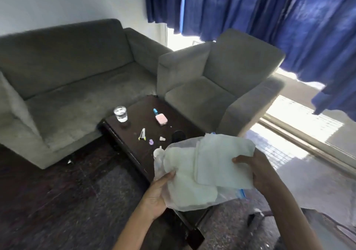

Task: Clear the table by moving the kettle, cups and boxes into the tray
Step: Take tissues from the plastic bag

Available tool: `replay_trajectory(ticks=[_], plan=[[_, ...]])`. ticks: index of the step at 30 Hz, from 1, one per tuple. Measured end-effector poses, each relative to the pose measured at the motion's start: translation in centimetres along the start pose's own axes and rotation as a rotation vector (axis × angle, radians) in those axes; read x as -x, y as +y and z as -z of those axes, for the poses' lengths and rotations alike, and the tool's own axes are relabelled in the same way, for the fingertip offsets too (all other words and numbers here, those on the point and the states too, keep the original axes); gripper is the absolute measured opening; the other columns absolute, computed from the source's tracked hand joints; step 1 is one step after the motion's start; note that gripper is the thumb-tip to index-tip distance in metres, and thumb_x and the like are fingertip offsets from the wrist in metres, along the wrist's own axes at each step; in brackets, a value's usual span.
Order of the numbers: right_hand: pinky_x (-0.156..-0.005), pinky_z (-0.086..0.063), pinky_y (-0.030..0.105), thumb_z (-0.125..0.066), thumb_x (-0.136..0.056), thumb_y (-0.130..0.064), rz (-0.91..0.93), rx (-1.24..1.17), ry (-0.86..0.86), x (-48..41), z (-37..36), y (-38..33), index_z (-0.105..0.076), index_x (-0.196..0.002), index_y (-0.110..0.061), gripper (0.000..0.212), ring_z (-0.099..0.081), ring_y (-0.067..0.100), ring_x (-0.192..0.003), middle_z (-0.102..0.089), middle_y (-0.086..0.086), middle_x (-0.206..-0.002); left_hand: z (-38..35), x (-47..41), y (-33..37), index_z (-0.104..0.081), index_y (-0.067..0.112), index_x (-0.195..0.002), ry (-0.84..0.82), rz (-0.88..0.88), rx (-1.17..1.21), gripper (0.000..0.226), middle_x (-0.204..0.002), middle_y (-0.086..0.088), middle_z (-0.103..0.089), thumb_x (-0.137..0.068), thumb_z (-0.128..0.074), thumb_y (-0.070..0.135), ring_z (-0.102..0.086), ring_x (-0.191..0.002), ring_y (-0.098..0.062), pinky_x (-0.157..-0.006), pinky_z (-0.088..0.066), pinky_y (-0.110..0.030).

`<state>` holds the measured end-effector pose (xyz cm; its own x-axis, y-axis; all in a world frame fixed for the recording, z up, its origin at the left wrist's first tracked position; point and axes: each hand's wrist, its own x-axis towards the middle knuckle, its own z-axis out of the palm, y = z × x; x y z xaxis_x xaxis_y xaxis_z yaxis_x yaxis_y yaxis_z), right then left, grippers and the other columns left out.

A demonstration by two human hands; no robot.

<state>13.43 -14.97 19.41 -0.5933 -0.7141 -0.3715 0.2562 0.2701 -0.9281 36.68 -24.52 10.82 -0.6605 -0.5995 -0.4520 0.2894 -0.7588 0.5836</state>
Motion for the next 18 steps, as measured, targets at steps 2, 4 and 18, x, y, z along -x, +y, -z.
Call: replay_trajectory(ticks=[2,4,18], plan=[[-0.071,-0.051,0.036,-0.069,-0.069,0.001,0.002,0.032,-0.008,-1.1,-2.4,-0.1,-0.059,-0.11,-0.009,0.042,-0.059,0.033,-0.094,-0.065,0.013,-0.102,1.5,-0.2,1.5,-0.056,0.012,-0.127,0.005,-0.002,0.011,0.091,-0.127,-0.014,-0.061,-0.044,-0.093,0.024,-0.057,-0.118,-0.029,-0.096,-0.049,-0.041],[-0.071,-0.051,0.037,-0.071,-0.062,0.0,-0.02,0.025,-0.02,-2.7,-4.7,0.0,-0.061,-0.106,-0.011,0.046,-0.059,0.036,-0.097,-0.066,0.014,-0.104,3.0,-0.9,2.9,-0.058,0.012,-0.126,0.025,0.006,0.033,0.091,-0.129,-0.014,-0.06,-0.043,-0.094,0.023,-0.054,-0.121,-0.031,-0.106,-0.04,-0.046],[-0.081,-0.054,0.054,-0.068,-0.07,0.006,-0.272,-0.273,-0.158,-18.2,-18.9,0.8,-0.055,-0.12,-0.015,0.056,-0.057,0.038,-0.109,-0.062,0.014,-0.118,12.1,-13.4,19.6,-0.064,0.008,-0.116,0.166,0.107,-0.093,0.065,-0.115,-0.017,-0.067,-0.055,-0.087,0.012,-0.063,-0.108,-0.031,-0.09,-0.049,-0.042]])
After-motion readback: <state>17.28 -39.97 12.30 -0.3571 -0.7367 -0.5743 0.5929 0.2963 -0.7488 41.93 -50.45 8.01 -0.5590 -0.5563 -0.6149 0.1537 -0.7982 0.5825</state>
